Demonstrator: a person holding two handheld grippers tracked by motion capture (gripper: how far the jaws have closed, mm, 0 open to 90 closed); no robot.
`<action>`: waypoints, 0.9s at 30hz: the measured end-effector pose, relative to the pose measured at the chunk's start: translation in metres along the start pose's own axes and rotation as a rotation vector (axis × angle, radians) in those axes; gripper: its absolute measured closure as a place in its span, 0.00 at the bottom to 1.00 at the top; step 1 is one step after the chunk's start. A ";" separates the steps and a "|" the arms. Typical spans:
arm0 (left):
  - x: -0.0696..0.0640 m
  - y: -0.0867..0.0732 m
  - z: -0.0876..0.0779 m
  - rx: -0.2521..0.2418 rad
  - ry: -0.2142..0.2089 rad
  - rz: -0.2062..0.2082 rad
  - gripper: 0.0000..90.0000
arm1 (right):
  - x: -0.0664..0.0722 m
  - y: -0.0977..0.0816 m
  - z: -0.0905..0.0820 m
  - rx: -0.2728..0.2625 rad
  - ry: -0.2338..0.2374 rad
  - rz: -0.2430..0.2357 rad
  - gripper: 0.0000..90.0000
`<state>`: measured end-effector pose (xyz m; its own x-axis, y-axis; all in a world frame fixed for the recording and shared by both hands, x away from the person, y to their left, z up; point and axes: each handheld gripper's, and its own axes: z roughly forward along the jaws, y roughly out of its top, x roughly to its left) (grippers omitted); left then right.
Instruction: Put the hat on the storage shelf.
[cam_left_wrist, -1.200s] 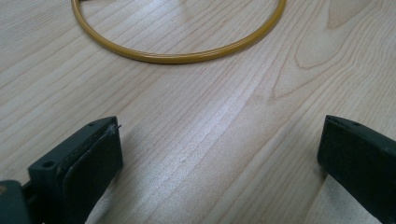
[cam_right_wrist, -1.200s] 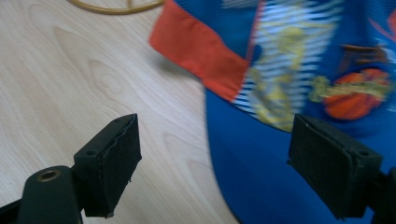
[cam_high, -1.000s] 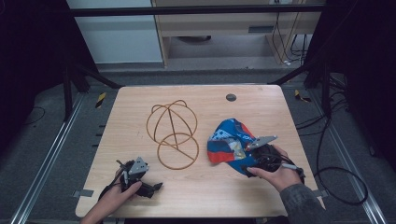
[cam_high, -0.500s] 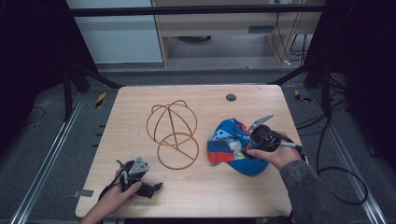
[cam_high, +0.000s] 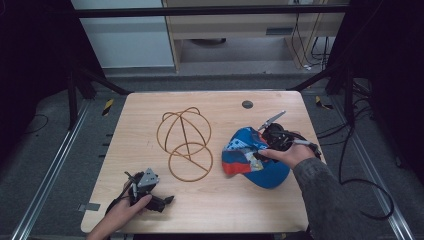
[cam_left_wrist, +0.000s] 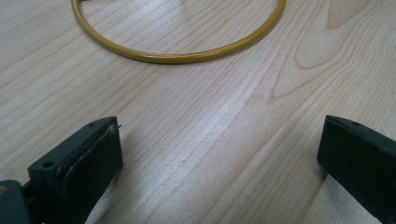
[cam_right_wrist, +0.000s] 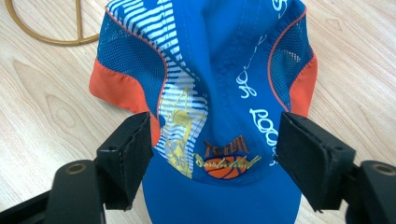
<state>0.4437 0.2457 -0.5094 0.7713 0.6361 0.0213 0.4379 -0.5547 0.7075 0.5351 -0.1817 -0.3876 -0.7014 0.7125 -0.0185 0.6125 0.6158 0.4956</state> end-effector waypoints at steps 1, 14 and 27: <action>0.000 0.000 0.000 -0.002 0.000 -0.002 0.00 | -0.001 0.002 0.001 0.001 0.002 0.004 0.29; 0.000 0.000 0.000 -0.005 0.001 -0.007 0.00 | -0.007 0.006 0.015 0.007 0.061 0.018 0.44; 0.000 0.000 0.000 -0.005 0.002 -0.003 0.00 | -0.010 0.014 0.033 0.036 0.045 0.029 0.49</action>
<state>0.4437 0.2455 -0.5096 0.7691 0.6388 0.0211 0.4376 -0.5502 0.7112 0.5626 -0.1690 -0.4090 -0.6981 0.7152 0.0349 0.6451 0.6071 0.4639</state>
